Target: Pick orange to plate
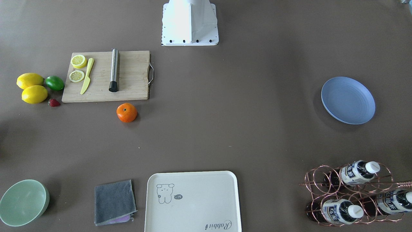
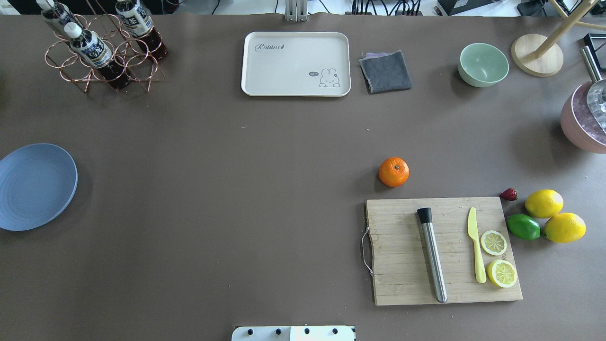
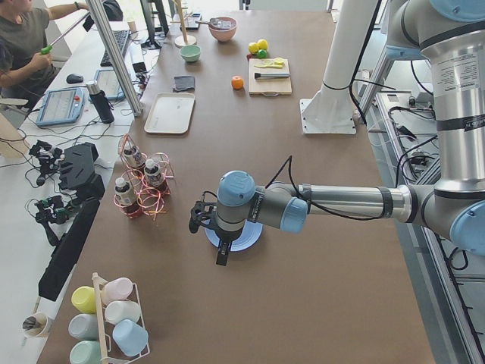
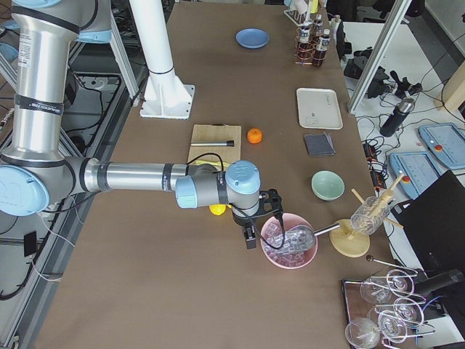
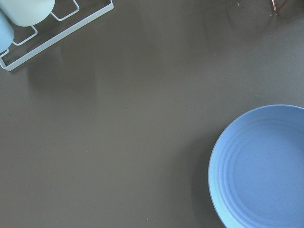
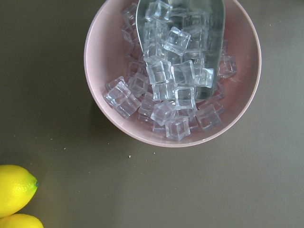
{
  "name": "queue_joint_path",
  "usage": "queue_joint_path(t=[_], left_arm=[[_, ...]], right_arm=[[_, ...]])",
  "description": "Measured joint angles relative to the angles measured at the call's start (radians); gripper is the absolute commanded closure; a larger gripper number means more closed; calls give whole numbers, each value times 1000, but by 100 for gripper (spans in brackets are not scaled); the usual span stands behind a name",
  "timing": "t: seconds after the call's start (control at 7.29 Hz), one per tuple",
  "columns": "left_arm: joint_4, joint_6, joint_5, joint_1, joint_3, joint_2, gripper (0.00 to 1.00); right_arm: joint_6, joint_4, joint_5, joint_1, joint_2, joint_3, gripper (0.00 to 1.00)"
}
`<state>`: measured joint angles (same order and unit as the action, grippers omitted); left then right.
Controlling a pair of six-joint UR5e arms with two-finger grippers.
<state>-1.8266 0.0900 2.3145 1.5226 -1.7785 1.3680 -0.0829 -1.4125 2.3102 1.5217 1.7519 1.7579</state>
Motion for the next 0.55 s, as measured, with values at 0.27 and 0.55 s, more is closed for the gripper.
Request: queue_joint_path(t=[0.27, 0.55], left_arm=[[2, 0, -4, -3, 5, 1, 3], [1, -1, -7, -6, 19, 1, 3]], right_arm=[[0, 0, 0, 0, 0, -2, 0], [0, 0, 0, 0, 0, -3, 0]])
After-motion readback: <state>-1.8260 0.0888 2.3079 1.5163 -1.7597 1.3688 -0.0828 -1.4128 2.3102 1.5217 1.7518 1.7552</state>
